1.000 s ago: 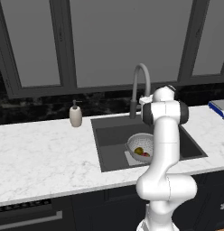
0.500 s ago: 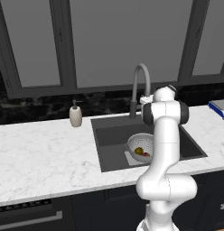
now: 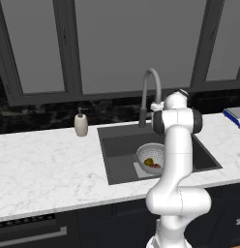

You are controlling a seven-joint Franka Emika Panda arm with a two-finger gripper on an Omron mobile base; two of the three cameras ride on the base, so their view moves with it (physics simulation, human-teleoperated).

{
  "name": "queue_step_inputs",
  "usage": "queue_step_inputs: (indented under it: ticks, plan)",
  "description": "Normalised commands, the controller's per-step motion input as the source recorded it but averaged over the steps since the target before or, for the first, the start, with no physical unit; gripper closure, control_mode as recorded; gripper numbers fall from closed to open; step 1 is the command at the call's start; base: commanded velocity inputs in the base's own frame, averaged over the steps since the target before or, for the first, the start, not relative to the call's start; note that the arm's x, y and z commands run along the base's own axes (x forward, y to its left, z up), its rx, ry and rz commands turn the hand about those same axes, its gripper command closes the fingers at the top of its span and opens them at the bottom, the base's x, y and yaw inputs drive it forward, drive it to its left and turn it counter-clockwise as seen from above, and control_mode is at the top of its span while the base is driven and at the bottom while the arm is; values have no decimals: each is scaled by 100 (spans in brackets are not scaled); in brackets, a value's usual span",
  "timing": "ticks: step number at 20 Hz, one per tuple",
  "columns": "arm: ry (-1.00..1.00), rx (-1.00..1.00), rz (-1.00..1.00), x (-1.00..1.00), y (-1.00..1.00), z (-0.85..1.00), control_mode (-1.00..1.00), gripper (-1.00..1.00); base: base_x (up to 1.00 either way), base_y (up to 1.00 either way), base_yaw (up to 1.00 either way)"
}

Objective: Put the colander in the sink, put the mango, kiwi in the colander, and turn on the sink faucet and pour water over the colander.

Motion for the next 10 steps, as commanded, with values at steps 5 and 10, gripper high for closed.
queue_step_inputs:
  ticks: [5, 10]
  plan:
    - [7, 1, 0, -6, -62, -55, -100, 100, 0, 0, 0]
    - [1, 0, 0, -16, -65, -70, -100, 100, 0, 0, 0]
